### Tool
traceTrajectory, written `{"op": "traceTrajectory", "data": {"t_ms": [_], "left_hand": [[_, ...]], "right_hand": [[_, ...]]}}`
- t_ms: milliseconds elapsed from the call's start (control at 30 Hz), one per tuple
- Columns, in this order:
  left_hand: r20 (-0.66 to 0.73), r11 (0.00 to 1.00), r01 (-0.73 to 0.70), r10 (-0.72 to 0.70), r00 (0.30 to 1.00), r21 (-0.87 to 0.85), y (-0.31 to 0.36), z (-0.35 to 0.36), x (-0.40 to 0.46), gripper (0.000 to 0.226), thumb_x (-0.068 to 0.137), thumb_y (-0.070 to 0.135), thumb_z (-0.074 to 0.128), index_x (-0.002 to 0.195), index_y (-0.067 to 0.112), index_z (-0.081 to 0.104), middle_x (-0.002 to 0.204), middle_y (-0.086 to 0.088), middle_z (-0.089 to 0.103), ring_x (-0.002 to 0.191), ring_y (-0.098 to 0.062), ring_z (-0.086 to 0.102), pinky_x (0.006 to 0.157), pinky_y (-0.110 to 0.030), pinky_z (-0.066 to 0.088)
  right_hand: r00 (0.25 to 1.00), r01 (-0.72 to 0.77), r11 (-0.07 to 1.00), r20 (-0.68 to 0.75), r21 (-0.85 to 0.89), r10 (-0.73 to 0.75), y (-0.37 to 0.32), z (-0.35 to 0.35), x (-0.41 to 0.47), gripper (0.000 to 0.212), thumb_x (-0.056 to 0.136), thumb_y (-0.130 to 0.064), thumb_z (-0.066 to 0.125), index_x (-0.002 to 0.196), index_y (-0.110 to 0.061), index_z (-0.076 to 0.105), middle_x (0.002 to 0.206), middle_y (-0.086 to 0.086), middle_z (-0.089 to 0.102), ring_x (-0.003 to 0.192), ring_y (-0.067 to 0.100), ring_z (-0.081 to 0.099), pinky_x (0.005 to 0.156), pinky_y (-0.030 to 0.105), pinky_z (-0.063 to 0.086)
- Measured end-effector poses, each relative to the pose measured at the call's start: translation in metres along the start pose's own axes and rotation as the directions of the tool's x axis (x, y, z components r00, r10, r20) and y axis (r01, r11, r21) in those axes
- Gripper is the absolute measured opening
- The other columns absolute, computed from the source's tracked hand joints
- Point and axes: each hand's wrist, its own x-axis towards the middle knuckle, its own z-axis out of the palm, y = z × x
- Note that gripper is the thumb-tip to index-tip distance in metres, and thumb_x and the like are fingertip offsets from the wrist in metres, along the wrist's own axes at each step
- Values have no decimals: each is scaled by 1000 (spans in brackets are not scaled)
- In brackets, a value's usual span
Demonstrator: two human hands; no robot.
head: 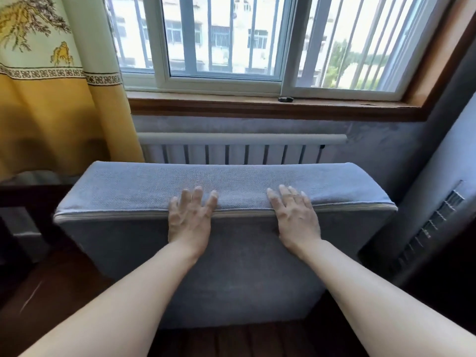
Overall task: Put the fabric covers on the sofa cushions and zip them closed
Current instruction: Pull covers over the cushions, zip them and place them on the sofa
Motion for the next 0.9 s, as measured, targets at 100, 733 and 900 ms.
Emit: {"op": "traceTrajectory", "data": {"t_ms": [100, 733, 900], "left_hand": [[6, 996, 89, -89, 996, 0, 15, -6, -26, 58, 92, 11, 37, 142, 34, 19, 149, -2, 14, 131, -28, 20, 110, -45, 20], [113, 999, 51, -52, 992, 16, 79, -4, -275, 117, 26, 14, 82, 130, 15, 28, 130, -15, 29, 120, -33, 32, 93, -56, 40], [151, 999, 50, -53, 987, 22, 98, 36, -346, 119, 21, 8, 84, 130, 15, 36, 127, -15, 37, 121, -31, 36, 84, -63, 44]], "right_hand": [[973, 54, 997, -229, 52, -41, 5, 19, -20, 67, 67, -2, 60, 132, -14, 49, 130, 21, 51, 121, 39, 49, 105, 50, 34], [861, 451, 889, -300, 78, -411, -6, 61, -267, 42, 73, -8, 39, 114, -8, 45, 148, 18, 31, 137, 31, 28, 111, 49, 16], [832, 512, 859, -270, 33, -485, -2, 117, -332, 64, 77, -6, 26, 140, -10, 32, 154, 11, 24, 140, 25, 20, 112, 50, 5]]}}
